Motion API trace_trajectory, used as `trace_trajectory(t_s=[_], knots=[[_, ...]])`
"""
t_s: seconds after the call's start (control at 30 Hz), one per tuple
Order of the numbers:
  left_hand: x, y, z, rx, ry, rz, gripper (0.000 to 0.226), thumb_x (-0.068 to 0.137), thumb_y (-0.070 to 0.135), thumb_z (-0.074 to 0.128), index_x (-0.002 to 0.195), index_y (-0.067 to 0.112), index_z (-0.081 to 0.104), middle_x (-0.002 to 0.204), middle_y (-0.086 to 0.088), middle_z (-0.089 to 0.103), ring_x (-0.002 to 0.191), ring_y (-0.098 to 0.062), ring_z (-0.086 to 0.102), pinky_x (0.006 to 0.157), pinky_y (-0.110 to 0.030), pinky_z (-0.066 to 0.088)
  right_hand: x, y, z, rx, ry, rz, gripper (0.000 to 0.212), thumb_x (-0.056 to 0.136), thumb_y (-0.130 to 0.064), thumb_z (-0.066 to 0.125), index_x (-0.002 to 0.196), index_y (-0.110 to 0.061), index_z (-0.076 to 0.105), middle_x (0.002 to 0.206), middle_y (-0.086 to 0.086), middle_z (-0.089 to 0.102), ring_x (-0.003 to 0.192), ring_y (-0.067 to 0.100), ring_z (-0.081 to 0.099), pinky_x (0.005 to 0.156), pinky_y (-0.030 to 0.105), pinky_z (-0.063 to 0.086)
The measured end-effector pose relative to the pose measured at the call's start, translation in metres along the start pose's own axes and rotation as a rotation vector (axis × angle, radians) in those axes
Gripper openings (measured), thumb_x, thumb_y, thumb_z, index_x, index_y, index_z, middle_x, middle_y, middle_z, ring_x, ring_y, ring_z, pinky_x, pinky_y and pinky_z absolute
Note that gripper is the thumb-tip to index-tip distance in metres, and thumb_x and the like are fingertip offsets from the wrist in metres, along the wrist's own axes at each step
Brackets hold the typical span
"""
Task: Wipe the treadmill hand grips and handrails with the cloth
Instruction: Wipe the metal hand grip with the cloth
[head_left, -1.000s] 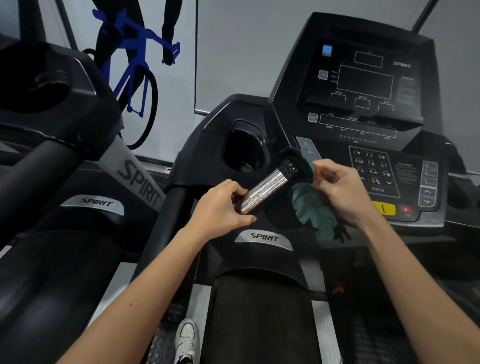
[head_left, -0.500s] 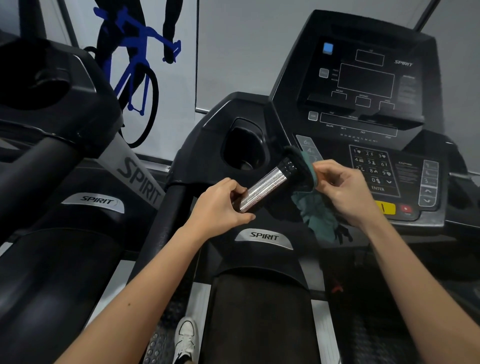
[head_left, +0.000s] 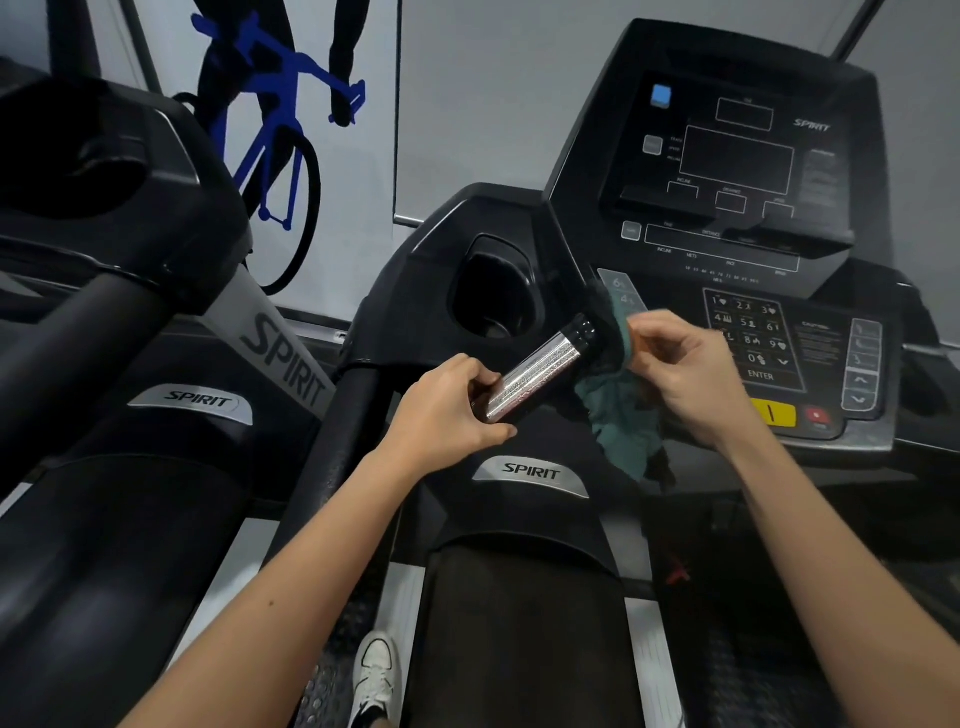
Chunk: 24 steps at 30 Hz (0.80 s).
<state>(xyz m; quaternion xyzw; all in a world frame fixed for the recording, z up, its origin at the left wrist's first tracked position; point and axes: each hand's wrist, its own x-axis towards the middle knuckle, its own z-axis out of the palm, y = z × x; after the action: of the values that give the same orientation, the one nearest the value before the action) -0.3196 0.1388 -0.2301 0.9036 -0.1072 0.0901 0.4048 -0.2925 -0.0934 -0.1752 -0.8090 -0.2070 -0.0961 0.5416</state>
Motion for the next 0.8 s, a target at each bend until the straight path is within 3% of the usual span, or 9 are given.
trace_trajectory(t_s=[0.1,0.23,0.33,0.43,0.53,0.67,0.8], knots=[[0.001,0.000,-0.001,0.022,-0.014,0.014,0.049,0.064,0.033,0.082,0.103,0.016,0.059,0.103,0.007,0.059,0.090,-0.008,0.056,0.079,-0.024,0.047,-0.005,0.003,-0.002,0.020,0.009,0.034,0.048,0.082,0.013,0.057,0.082,-0.031,0.073,0.087,-0.017,0.066,0.085,-0.003,0.059,0.078,0.011,0.046],[0.003,-0.001,-0.003,0.046,-0.028,0.027,0.050,0.063,0.035,0.082,0.104,0.016,0.059,0.104,0.009,0.059,0.088,-0.005,0.055,0.077,-0.021,0.046,0.014,-0.010,0.005,-0.028,-0.067,0.052,0.022,0.089,0.004,0.053,0.097,-0.011,0.067,0.099,-0.005,0.061,0.094,0.004,0.057,0.087,0.015,0.045],[0.002,-0.002,-0.002,0.035,-0.018,0.022,0.051,0.063,0.034,0.082,0.105,0.016,0.059,0.104,0.008,0.059,0.089,-0.006,0.055,0.079,-0.024,0.048,0.029,-0.012,0.011,0.012,-0.089,0.157,0.023,0.093,-0.002,0.048,0.109,0.000,0.064,0.100,0.004,0.063,0.087,0.006,0.061,0.082,0.015,0.049],[0.001,-0.001,-0.002,0.027,-0.019,0.027,0.050,0.063,0.034,0.082,0.104,0.016,0.060,0.104,0.007,0.060,0.090,-0.009,0.057,0.080,-0.028,0.049,0.033,-0.005,0.016,0.109,-0.028,0.287,0.020,0.093,-0.006,0.051,0.107,-0.005,0.066,0.087,0.001,0.071,0.075,0.008,0.066,0.070,0.017,0.054],[0.001,-0.001,-0.002,0.009,-0.019,0.027,0.047,0.064,0.032,0.082,0.102,0.017,0.060,0.103,0.008,0.060,0.090,-0.008,0.057,0.081,-0.028,0.048,0.022,0.006,0.017,0.167,0.086,0.326,0.018,0.092,-0.008,0.054,0.099,-0.013,0.069,0.084,-0.003,0.073,0.076,0.011,0.067,0.071,0.024,0.056],[0.003,-0.003,0.000,-0.011,-0.013,0.033,0.046,0.062,0.031,0.083,0.099,0.017,0.060,0.103,0.008,0.061,0.089,-0.009,0.058,0.081,-0.030,0.050,0.000,0.003,0.010,0.045,0.105,0.160,0.025,0.088,0.005,0.054,0.083,-0.016,0.066,0.081,-0.013,0.063,0.077,0.001,0.059,0.072,0.016,0.051],[0.002,-0.004,0.001,-0.028,-0.005,0.025,0.047,0.062,0.030,0.083,0.100,0.016,0.060,0.104,0.008,0.062,0.088,-0.008,0.059,0.080,-0.028,0.050,0.011,-0.021,0.013,-0.101,-0.024,0.029,0.028,0.087,0.005,0.056,0.088,-0.021,0.067,0.095,-0.010,0.058,0.090,-0.002,0.056,0.082,0.012,0.044]])
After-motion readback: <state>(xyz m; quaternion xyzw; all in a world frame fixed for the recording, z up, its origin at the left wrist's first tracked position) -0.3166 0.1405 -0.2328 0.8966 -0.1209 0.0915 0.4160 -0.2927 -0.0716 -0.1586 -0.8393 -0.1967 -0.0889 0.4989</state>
